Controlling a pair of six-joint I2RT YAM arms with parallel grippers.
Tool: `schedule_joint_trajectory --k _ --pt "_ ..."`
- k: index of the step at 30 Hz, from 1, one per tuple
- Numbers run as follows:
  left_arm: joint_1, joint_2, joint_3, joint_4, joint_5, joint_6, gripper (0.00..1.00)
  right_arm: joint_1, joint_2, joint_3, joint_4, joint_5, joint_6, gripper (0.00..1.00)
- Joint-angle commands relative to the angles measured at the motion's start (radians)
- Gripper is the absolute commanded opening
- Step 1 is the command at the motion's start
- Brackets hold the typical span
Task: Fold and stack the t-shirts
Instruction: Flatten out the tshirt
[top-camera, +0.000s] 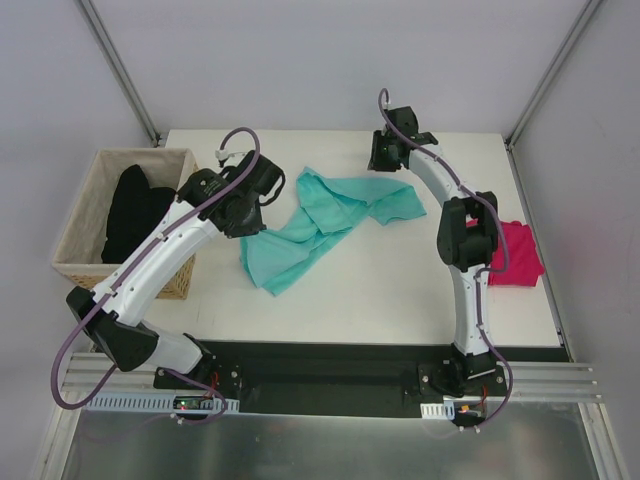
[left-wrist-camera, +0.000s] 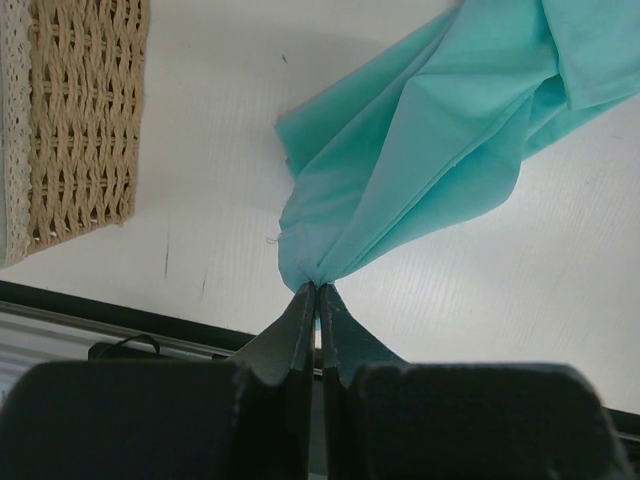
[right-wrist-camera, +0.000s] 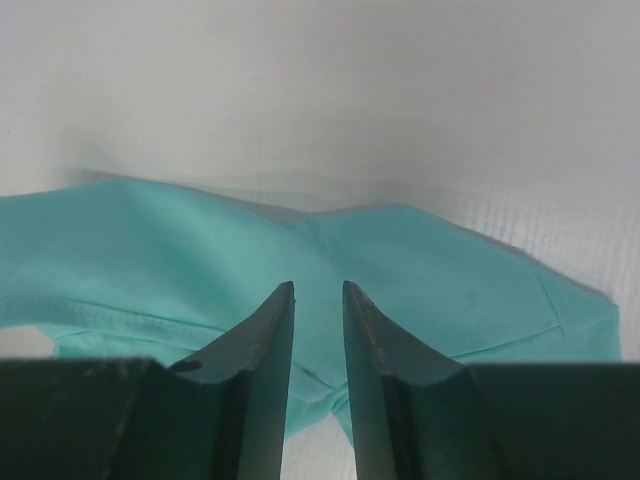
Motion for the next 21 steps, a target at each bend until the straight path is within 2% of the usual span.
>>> schedule_joint_trajectory --k 1,3,9,21 --pt "0.02 0.008 0.041 -0.025 0.007 0.031 0.0 -0.022 0.01 -0.008 -0.015 0.012 0.056 0.25" --pt "0.022 0.012 0.046 -0.025 0.009 0.034 0.0 -0.03 0.016 -0.025 -0.017 0.003 0.07 0.17" --pt "0.031 0.005 0.035 -0.025 0.014 0.027 0.0 -0.041 0.017 -0.077 -0.031 -0.002 0.119 0.03" --pt "0.051 -0.048 -0.015 -0.027 0.017 0.024 0.0 -0.041 -0.023 -0.205 -0.061 -0.006 0.211 0.01"
